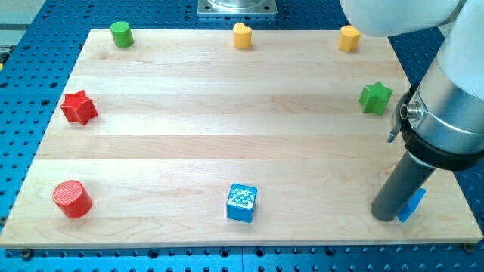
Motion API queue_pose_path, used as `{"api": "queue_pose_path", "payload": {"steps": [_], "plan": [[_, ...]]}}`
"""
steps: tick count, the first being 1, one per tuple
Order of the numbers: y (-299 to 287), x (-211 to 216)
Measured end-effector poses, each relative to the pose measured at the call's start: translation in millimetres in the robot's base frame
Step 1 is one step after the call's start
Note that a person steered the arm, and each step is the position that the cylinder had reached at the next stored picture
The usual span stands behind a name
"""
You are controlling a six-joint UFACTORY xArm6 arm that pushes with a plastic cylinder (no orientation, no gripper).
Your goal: Point your arm at the center of the board
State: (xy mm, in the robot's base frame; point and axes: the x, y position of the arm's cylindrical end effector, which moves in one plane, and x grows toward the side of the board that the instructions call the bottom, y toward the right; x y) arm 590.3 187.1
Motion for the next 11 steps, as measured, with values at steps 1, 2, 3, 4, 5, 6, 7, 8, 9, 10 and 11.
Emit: {"api": "queue_pose_path", "payload": {"steps": [1,2,3,4,5,6,7,8,9,10,11], "plan": [[0,0],[0,0],[0,0],[-20,2],[-21,2],[-21,2],[-21,3],[-23,-22],[-30,-64],[-41,-68],[-66,-83]]}}
